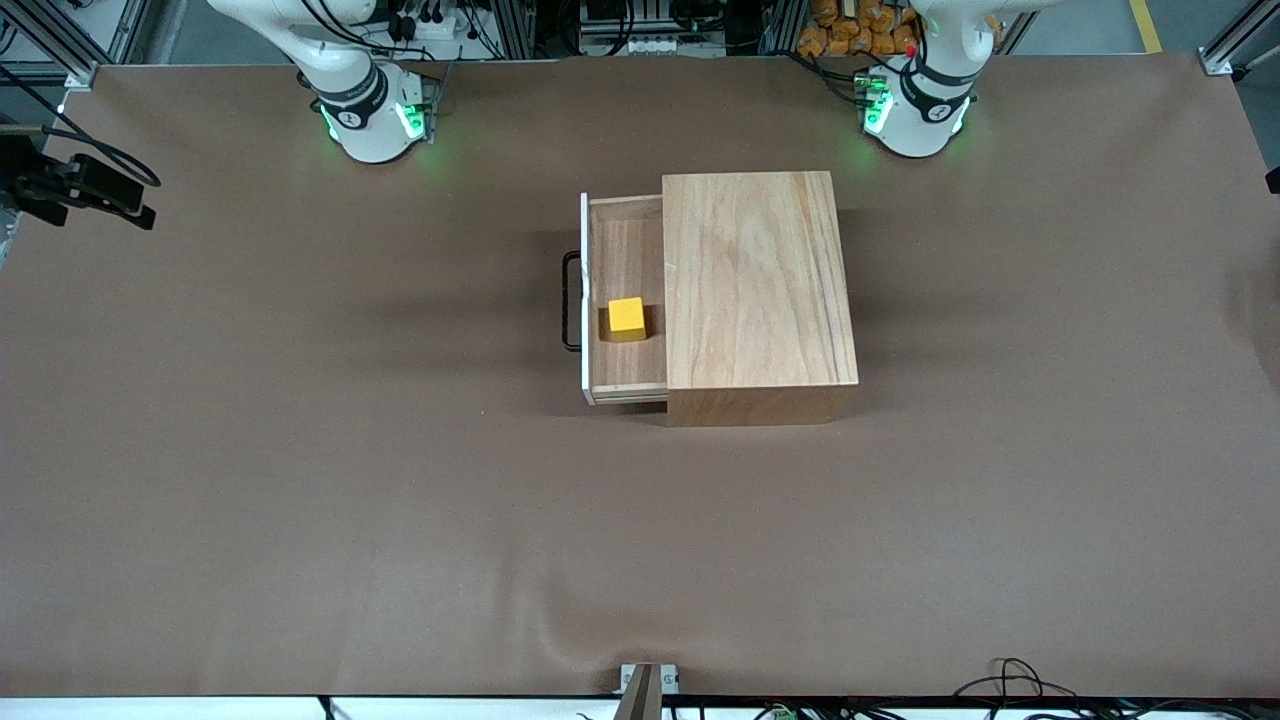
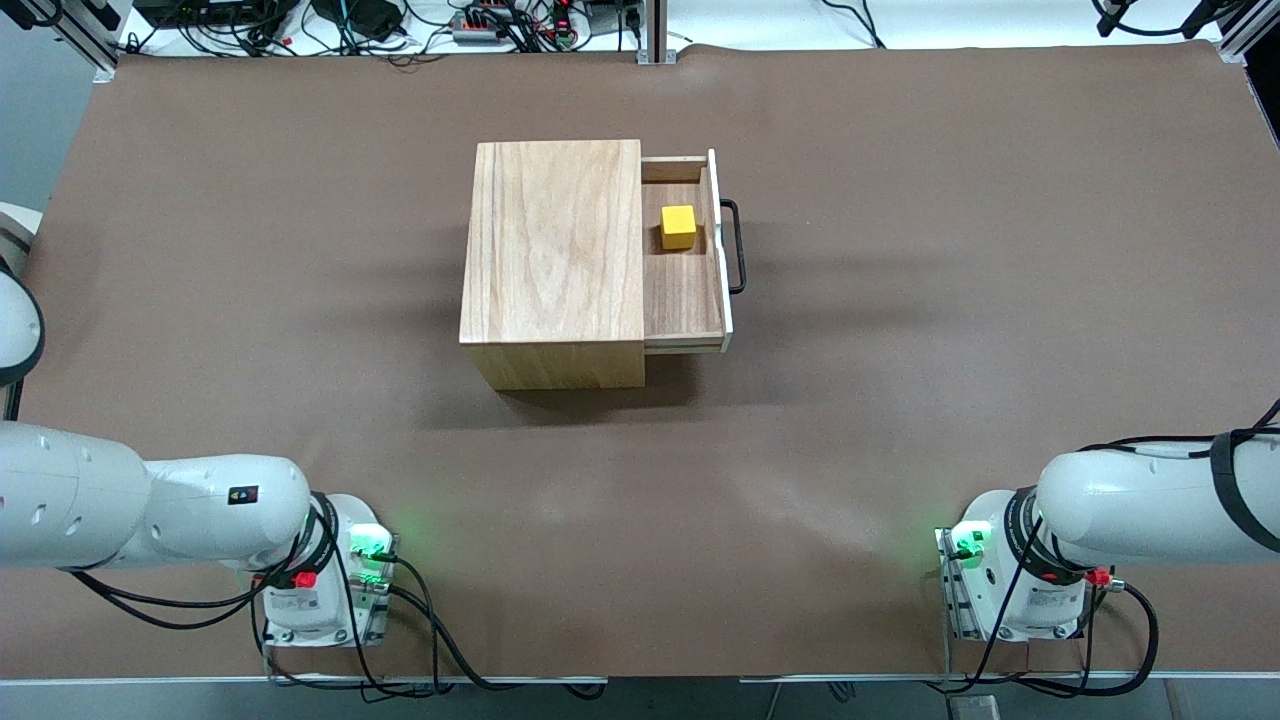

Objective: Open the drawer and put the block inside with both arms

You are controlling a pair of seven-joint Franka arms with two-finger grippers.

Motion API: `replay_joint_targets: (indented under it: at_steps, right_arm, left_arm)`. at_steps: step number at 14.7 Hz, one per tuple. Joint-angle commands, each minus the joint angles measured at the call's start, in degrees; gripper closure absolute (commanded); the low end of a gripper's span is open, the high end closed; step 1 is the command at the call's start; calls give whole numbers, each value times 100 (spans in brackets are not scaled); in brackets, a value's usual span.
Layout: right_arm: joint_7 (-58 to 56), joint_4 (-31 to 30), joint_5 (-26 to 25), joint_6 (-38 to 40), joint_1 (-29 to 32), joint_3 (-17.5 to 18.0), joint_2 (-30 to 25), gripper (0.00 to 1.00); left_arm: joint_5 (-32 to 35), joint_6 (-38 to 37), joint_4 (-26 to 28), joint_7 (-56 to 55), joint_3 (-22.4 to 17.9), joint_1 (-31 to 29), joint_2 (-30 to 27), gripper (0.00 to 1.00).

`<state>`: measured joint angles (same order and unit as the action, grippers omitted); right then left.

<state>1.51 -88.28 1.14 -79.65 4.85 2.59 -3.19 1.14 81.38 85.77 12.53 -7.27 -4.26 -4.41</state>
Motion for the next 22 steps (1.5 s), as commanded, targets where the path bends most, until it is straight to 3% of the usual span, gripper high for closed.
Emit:
replay_joint_targets:
  at_steps: [1, 7, 12, 19, 22]
  right_arm:
    - [16, 162, 0, 46, 95, 75, 46, 0]
    - [16, 154, 27, 46, 60, 93, 108, 0]
    - [-2, 57, 563, 178, 16, 110, 99, 0]
    - [59, -40, 256, 90, -212, 137, 46, 0]
    - [77, -83, 264, 90, -441, 146, 38, 0]
  left_arm:
    - [-61, 45, -52, 21, 67, -5, 45, 0]
    - [-61, 80, -52, 13, 208, 4, 159, 0]
    - [-70, 186, -8, -48, 226, -13, 124, 0]
    - [-44, 212, 1, -556, 235, -31, 98, 0]
    - [-44, 194, 18, -971, 515, -40, 89, 0]
